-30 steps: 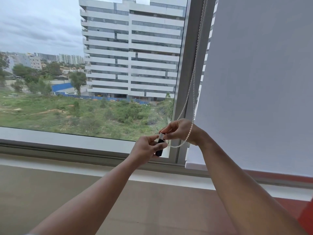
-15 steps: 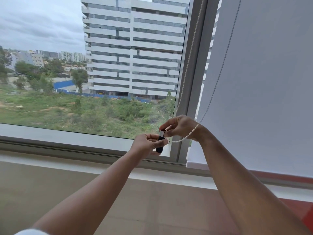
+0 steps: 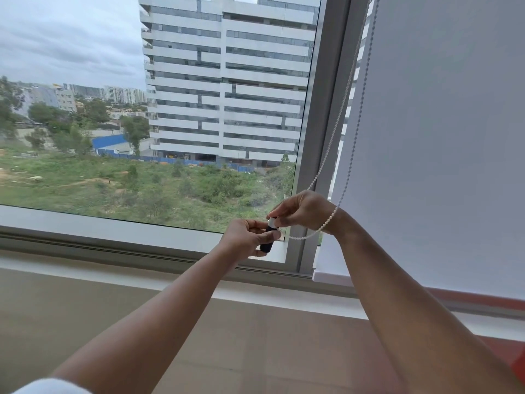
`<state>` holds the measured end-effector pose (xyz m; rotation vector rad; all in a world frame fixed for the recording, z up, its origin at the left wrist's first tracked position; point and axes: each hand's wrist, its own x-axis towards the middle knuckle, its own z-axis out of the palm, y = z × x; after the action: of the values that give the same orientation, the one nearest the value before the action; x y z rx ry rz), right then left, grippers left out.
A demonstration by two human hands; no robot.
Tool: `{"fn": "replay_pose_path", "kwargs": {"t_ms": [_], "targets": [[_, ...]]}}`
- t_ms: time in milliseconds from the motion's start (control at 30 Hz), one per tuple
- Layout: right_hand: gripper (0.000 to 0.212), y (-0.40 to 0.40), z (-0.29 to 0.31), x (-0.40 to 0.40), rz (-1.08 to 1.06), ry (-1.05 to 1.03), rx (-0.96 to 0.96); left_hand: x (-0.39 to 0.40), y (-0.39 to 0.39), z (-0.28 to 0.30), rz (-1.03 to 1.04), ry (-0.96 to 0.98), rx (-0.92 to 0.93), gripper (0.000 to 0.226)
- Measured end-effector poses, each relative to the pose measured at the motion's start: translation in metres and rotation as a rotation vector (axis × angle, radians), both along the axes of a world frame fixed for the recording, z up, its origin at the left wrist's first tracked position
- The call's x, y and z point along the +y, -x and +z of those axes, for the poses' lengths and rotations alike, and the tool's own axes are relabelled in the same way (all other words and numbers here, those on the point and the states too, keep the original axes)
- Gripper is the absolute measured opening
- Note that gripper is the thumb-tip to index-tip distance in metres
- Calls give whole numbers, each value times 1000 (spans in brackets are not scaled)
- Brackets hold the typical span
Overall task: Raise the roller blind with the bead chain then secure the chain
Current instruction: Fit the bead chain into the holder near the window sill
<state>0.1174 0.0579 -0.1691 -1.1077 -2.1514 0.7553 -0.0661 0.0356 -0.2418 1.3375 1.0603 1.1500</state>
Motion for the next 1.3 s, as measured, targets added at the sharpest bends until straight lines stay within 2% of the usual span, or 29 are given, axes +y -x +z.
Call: {"fn": "replay_pose_path", "kwargs": {"t_ms": [233, 367, 533, 767, 933, 1067, 1300], "targets": [[28, 3, -4, 4, -17, 22, 11, 5, -2, -4, 52, -22, -19, 35], [25, 7, -10, 7, -43, -69, 10, 9, -4, -8, 99, -44, -10, 39], [22, 11, -18, 12, -88, -148, 11, 14, -9, -17, 178, -82, -12, 30], [21, 9, -32, 12, -158, -56, 44, 20, -14, -28, 95, -25, -79, 19], [13, 2, -50, 13, -203, -30, 58, 25, -22, -42, 82, 24, -88, 26], [15, -1, -65, 13, -261, 35, 33, 29, -30, -59, 78, 48, -68, 23], [17, -7, -86, 16, -290, -42, -33, 32, -40, -71, 51, 77, -23, 21]]}}
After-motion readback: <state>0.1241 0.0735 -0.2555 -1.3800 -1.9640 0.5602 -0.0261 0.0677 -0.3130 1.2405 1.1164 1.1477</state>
